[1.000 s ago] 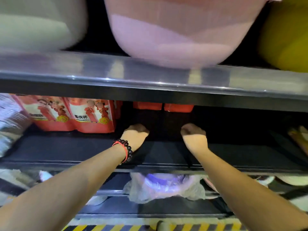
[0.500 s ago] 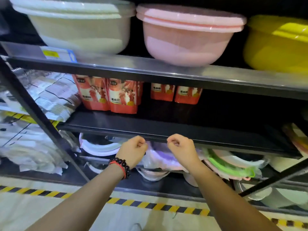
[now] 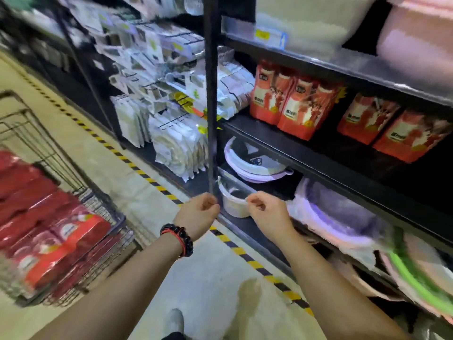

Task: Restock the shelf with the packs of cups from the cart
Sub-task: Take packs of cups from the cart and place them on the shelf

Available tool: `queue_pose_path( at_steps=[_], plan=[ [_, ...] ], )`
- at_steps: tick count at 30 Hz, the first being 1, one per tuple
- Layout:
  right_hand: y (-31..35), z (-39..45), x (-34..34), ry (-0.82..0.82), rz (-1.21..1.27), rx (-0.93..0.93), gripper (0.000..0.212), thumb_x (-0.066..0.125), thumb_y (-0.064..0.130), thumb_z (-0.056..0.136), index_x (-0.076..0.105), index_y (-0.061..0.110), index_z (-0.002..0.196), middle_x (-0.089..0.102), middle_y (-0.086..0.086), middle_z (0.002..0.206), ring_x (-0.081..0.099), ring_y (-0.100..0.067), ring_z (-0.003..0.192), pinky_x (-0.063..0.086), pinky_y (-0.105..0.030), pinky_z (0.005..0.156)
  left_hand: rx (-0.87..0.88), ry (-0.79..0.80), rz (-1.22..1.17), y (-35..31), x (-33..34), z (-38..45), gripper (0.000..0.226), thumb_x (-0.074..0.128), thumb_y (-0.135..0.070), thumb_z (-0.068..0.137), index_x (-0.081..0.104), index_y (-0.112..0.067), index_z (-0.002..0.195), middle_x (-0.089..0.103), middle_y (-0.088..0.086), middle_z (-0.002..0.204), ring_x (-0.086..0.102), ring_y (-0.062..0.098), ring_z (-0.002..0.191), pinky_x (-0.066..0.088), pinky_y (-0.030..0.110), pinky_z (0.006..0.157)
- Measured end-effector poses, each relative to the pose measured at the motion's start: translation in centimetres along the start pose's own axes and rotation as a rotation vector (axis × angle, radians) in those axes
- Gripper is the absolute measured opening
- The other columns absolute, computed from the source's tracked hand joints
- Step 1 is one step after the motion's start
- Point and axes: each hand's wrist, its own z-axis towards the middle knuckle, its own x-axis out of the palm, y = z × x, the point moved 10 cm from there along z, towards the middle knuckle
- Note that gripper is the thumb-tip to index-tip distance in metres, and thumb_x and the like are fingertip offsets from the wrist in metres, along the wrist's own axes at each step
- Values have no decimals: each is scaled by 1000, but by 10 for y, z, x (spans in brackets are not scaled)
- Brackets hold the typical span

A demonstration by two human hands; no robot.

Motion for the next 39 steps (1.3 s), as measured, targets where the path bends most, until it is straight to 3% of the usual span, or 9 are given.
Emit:
queue_pose_path(
  at_steps=[3, 5, 9, 11, 18, 29, 32, 37, 39],
  plan=[
    [47, -1, 64, 138, 23, -81, 14, 67, 10, 89, 72, 23, 87, 71, 4, 78, 62, -4, 72, 46, -12, 67, -89, -97, 7, 50, -55, -22, 18, 59, -30, 89, 57, -39, 73, 70, -12, 90, 64, 14, 88, 51, 32, 76],
    [78, -5, 114, 232, 11, -136, 18, 66, 9, 89, 70, 27, 87, 71, 3, 79, 63, -11, 73, 47, -15, 69, -143, -150, -4, 85, -92, -37, 12, 59, -29, 90, 59, -36, 81, 70, -5, 97, 64, 18, 93, 53, 36, 84],
    [130, -18, 218, 390, -37, -212, 16, 67, 10, 87, 73, 26, 86, 70, 5, 81, 59, -5, 72, 40, -4, 62, -242, -255, -9, 160, -167, -77, 5, 59, -29, 92, 63, -28, 92, 67, -9, 91, 62, 14, 87, 47, 26, 72],
    [158, -29, 271, 461, -76, -276, 14, 67, 13, 87, 74, 25, 87, 71, 7, 82, 60, -2, 74, 40, -3, 63, -305, -317, -41, 200, -205, -100, 8, 59, -28, 91, 66, -25, 93, 69, -8, 92, 63, 14, 86, 49, 28, 77],
    [225, -69, 431, 685, -141, -367, 33, 64, 17, 89, 60, 47, 74, 67, 24, 74, 60, 8, 75, 42, -5, 62, -452, -411, -115, 323, -306, -162, 12, 56, -30, 90, 59, -35, 80, 63, -17, 89, 59, 3, 84, 47, 26, 71],
    [245, -43, 541, 754, -210, -290, 32, 62, 16, 91, 62, 46, 79, 67, 18, 73, 59, 6, 60, 45, -9, 54, -543, -437, -216, 414, -362, -153, 20, 59, -26, 90, 56, -40, 76, 61, -18, 85, 57, -3, 77, 37, 9, 54],
    [245, -18, 569, 775, -240, -293, 36, 62, 13, 89, 61, 46, 73, 66, 28, 71, 58, 12, 68, 41, -4, 58, -572, -407, -238, 429, -364, -129, 14, 58, -28, 90, 57, -38, 80, 62, -14, 84, 58, 2, 74, 39, 15, 56],
    [237, 35, 633, 862, -298, -266, 21, 59, 17, 91, 65, 36, 84, 68, 12, 82, 63, -7, 77, 49, -21, 67, -660, -379, -254, 462, -377, -85, 8, 55, -27, 91, 59, -34, 92, 61, -16, 90, 57, 3, 80, 41, 18, 62],
    [227, 59, 660, 896, -314, -251, 24, 59, 17, 90, 64, 36, 77, 69, 9, 80, 63, -5, 72, 46, -15, 59, -709, -392, -256, 477, -385, -68, 12, 55, -25, 92, 58, -34, 84, 61, -13, 86, 57, 7, 77, 41, 19, 59]
  ],
)
